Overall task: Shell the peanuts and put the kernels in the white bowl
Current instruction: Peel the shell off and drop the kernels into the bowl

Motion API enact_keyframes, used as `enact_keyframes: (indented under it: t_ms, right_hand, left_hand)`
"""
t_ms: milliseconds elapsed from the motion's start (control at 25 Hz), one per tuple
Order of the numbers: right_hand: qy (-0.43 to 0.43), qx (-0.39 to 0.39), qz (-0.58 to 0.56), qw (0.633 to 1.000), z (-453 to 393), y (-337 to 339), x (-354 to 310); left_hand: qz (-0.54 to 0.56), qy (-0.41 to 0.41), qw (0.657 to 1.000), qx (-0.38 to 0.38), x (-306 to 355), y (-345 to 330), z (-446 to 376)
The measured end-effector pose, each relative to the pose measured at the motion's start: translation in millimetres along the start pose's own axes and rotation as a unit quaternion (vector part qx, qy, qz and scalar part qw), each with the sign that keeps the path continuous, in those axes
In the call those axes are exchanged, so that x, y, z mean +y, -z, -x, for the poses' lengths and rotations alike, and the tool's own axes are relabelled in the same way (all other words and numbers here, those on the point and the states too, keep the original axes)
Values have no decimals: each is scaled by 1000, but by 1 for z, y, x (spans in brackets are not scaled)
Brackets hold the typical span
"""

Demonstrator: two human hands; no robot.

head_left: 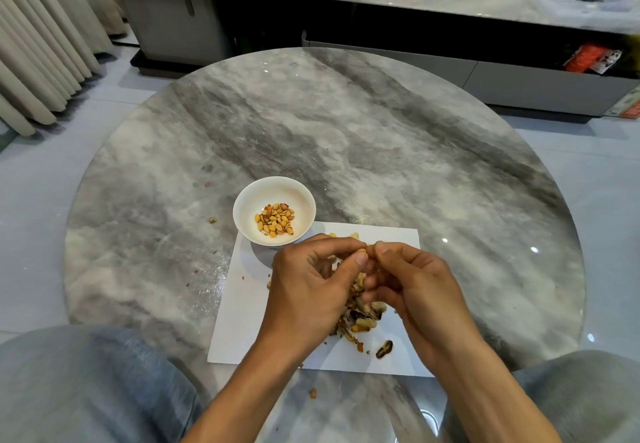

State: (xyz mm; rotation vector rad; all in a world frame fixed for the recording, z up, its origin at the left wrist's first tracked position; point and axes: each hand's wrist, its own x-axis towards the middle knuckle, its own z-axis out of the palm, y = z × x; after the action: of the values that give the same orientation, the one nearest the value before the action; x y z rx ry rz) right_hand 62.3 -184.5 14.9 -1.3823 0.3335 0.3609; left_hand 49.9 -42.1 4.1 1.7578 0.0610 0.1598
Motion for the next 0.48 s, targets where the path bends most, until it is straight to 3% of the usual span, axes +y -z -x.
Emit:
enact_keyframes:
  t_ms: [160,320,480]
  right_hand:
    - [-110,-8,-138,984,-2,-2,5]
    - [-171,-51,-248,952,1,-8,3]
    - [-175,-46,-278,944,0,-6,2]
  left_hand:
    - [-28,-23,999,-28,-4,-2,0]
    - [-194,-161,967,-31,-13,-8,5]
    - [-180,-143,973,-16,-11,-7,4]
